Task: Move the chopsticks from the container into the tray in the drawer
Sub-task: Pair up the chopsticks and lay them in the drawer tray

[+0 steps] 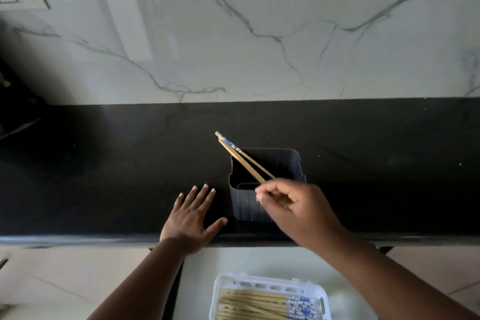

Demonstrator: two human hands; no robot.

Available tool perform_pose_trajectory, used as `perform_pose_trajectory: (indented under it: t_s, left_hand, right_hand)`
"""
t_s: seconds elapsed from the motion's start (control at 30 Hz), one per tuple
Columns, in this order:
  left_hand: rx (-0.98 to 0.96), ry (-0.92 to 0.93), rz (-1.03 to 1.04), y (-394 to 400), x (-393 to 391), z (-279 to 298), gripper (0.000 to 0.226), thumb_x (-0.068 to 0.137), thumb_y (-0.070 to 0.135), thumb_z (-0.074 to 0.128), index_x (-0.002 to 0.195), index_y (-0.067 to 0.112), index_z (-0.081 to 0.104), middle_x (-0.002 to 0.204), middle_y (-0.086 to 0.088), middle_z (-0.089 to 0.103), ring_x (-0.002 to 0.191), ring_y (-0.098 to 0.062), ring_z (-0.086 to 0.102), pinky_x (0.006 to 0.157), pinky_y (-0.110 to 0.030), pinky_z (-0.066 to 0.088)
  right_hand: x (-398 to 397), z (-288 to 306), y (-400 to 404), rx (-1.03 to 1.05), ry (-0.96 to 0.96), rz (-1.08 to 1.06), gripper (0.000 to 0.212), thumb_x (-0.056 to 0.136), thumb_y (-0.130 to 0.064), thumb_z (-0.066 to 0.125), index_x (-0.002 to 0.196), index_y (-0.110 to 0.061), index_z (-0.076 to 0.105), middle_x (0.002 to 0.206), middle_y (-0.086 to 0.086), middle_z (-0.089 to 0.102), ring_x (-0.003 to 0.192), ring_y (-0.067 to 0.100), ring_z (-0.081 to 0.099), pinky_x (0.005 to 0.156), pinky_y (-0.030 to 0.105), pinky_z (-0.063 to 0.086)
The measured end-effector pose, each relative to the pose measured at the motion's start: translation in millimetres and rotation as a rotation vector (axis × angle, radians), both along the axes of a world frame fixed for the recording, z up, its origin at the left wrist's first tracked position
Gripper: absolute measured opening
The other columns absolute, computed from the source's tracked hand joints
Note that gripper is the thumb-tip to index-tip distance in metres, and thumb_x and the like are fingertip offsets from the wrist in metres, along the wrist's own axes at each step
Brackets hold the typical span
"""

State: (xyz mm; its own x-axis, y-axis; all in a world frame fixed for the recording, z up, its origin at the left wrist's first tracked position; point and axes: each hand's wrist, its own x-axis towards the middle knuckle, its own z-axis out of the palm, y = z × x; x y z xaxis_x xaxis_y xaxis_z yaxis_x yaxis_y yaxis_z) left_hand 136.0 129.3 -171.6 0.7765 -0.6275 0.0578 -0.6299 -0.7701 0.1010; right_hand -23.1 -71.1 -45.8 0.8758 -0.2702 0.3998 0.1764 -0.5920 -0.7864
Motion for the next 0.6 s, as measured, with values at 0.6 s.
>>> perform_pose_trajectory:
  t_s: [0.6]
  left_hand:
    - [-0.095,0.058,-0.065,-0.1,-3.6,16.4,0.086,0.078,0.078,0.025,0.145,0.027,0.041,0.155,0.0,0.033,0.143,-0.025,0.03,0.108,-0.032,-0.016]
  right_hand:
    - [111.2,13.6,-27.4,-0.05,0.75,-0.205,0.009,0.079,-0.029,0.077,0.086,-0.03,0.071,0.086,-0.008,0.067,0.083,0.007,0.061,0.07,0.022,0.045]
